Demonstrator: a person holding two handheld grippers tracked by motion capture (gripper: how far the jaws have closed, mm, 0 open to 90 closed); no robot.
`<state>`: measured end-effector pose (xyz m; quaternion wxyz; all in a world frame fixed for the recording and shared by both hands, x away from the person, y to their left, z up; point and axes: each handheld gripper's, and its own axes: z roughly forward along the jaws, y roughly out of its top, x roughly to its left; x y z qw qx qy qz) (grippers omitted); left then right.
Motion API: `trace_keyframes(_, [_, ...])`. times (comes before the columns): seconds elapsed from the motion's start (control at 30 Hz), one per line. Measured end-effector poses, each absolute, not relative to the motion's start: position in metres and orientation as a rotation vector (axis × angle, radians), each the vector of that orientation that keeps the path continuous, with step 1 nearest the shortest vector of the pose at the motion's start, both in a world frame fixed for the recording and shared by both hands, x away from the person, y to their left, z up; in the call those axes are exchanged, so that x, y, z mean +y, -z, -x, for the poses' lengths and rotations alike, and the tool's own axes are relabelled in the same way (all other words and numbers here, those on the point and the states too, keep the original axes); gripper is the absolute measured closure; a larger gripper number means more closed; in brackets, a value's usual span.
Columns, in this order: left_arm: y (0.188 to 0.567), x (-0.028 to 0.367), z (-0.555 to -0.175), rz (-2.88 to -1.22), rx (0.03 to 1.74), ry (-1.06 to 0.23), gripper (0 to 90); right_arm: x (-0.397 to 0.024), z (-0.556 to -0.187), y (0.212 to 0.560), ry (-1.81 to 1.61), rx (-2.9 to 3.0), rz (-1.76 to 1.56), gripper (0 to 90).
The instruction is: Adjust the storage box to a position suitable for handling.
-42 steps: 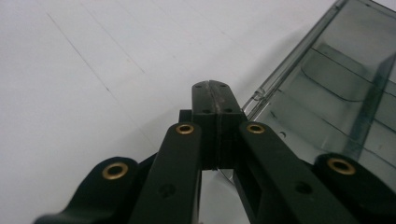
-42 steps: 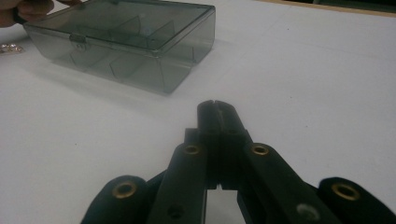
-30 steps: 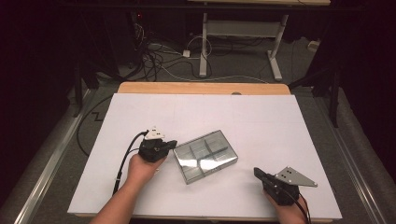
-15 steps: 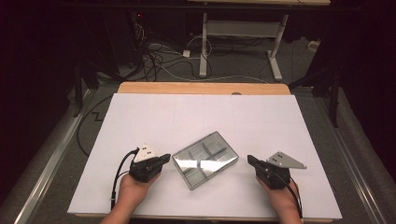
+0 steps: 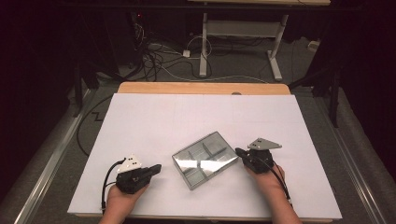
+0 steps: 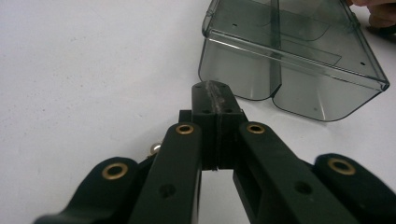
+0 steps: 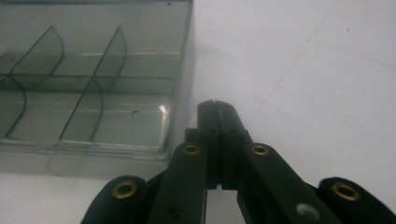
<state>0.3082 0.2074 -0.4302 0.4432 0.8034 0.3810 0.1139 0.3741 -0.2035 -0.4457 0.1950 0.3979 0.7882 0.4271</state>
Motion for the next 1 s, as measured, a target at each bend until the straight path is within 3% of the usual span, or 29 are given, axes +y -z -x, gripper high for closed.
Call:
trace_keyframes(0.27, [0.432, 0.206, -0.310, -1.998, 0.953, -0.272, 87.7, -0.206, -0.358, 0.448, -1.190, 2.241, -1.096, 90.0])
trace_keyframes(0.7, [0.435, 0.198, -0.310, -2.052, 0.956, -0.280, 87.7, -0.193, -0.276, 0.449, -1.243, 2.327, -0.975, 90.0])
trace_keyframes(1.0, [0.439, 0.188, -0.309, -2.099, 0.928, -0.264, 87.6, -0.190, -0.267, 0.448, -1.275, 2.309, -0.950, 90.0])
